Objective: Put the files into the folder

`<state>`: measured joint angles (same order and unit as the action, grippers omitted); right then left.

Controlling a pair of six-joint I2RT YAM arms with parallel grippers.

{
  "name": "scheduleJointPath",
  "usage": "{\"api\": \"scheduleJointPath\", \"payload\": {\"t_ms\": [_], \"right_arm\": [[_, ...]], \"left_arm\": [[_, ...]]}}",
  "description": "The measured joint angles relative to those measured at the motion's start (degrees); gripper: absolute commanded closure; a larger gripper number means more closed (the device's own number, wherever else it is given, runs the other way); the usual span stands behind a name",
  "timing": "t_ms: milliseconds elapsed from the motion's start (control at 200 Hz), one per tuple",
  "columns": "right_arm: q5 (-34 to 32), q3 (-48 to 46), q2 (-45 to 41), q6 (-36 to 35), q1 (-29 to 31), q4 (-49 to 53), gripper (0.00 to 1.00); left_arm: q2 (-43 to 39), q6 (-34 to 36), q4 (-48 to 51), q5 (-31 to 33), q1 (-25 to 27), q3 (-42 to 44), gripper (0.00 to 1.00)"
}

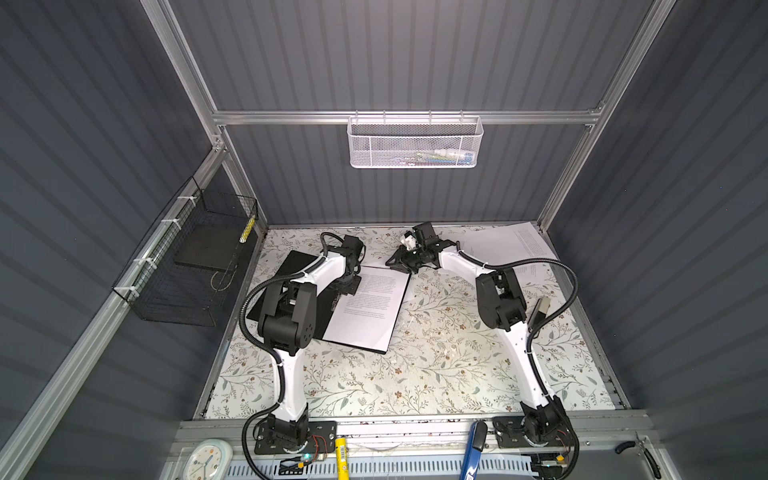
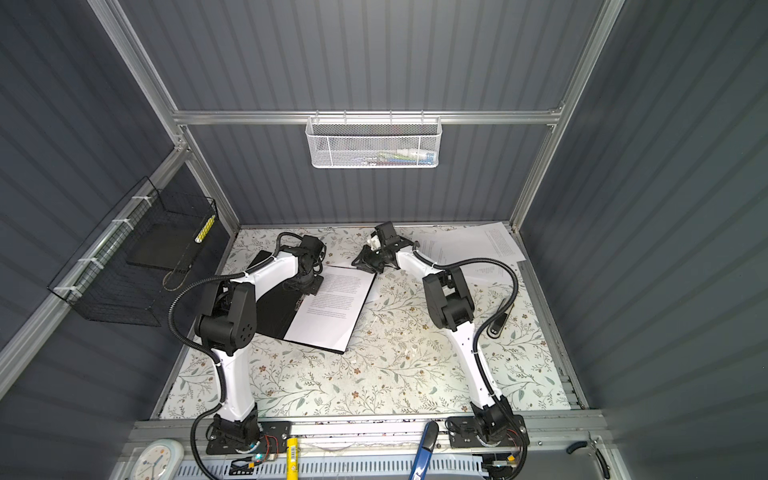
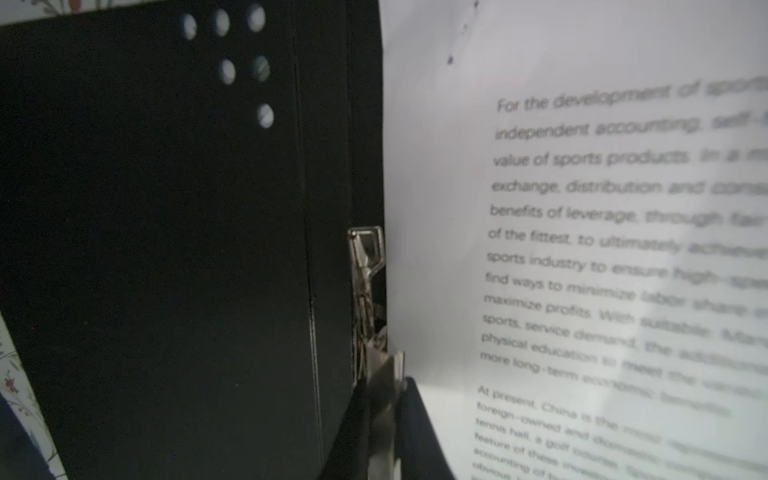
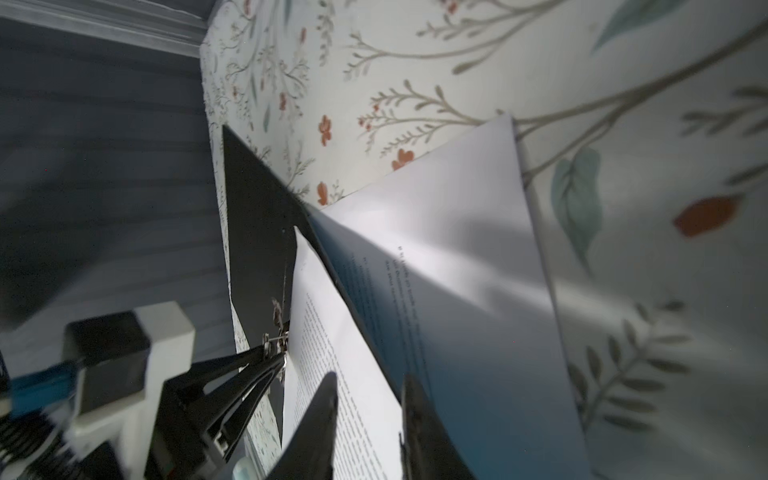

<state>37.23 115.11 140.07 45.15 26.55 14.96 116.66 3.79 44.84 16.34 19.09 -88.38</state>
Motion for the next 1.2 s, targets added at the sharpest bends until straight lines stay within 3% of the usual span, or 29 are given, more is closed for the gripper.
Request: {"api": "scheduleJointPath", "payload": {"t_ms": [265, 390, 540, 940, 1200], "right_arm": [[0.2, -17.9, -20.5, 0.8, -4.5, -10.7, 0.77], [-1.2, -25.6, -22.9, 1.1, -5.3, -13.4, 0.85], [-2.5, -33.2, -20.6, 2.7, -4.3, -14.0, 0.86], [-5.0, -25.6, -13.6, 2.8, 3.0, -11.5, 0.85], [-7.9, -23.3, -10.3, 2.3, 6.1, -8.8, 0.79]], "left_arm": [[-1.2, -1.4, 1.9, 3.7, 0.0, 0.0, 1.0], [-1.2, -1.9, 2.7, 5.2, 0.0, 0.0, 1.0], [-1.2, -2.6, 3.4, 5.8, -0.9, 0.0, 1.0], [-1.4, -3.7, 4.0, 6.3, -6.7, 0.0, 1.0], [-3.0, -4.5, 4.0, 6.5, -8.7, 0.0, 1.0]]}}
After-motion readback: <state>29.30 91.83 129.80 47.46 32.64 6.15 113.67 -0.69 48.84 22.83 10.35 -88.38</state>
